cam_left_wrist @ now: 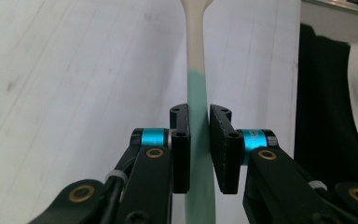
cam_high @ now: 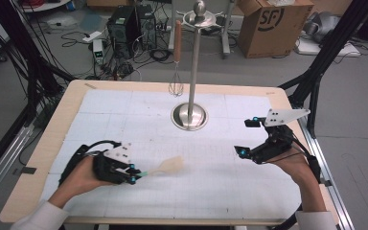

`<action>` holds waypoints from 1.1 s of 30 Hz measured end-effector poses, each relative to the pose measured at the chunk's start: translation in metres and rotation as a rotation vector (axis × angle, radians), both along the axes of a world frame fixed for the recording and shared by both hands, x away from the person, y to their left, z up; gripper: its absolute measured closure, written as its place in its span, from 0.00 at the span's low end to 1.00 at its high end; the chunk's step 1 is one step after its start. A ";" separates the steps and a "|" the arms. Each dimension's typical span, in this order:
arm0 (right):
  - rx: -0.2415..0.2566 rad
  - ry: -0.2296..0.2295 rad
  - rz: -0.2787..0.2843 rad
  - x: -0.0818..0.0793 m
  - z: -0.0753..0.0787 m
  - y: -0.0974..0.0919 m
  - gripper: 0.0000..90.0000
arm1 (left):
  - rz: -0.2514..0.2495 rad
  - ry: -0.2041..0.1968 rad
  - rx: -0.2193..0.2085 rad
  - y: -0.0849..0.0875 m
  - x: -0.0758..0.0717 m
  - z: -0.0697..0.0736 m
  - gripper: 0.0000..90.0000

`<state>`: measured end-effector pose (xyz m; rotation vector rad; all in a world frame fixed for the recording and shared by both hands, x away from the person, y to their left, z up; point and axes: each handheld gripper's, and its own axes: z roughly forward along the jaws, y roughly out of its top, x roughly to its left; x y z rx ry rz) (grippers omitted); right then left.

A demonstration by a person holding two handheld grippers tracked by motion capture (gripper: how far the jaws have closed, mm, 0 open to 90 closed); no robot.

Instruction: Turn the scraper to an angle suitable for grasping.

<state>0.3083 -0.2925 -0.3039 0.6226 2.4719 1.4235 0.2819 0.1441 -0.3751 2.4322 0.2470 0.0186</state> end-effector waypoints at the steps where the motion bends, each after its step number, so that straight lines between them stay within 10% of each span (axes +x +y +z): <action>1: -0.001 -0.004 0.000 -0.001 0.000 -0.001 0.00 | -0.015 -0.009 0.002 -0.010 0.002 0.000 0.88; 14: 0.006 -0.013 -0.011 -0.006 0.002 -0.016 0.00 | -0.112 -0.038 -0.032 -0.070 0.016 0.006 0.89; 33: -0.002 -0.005 -0.004 -0.004 0.001 -0.015 0.00 | -0.192 0.028 0.006 -0.146 0.038 -0.050 0.93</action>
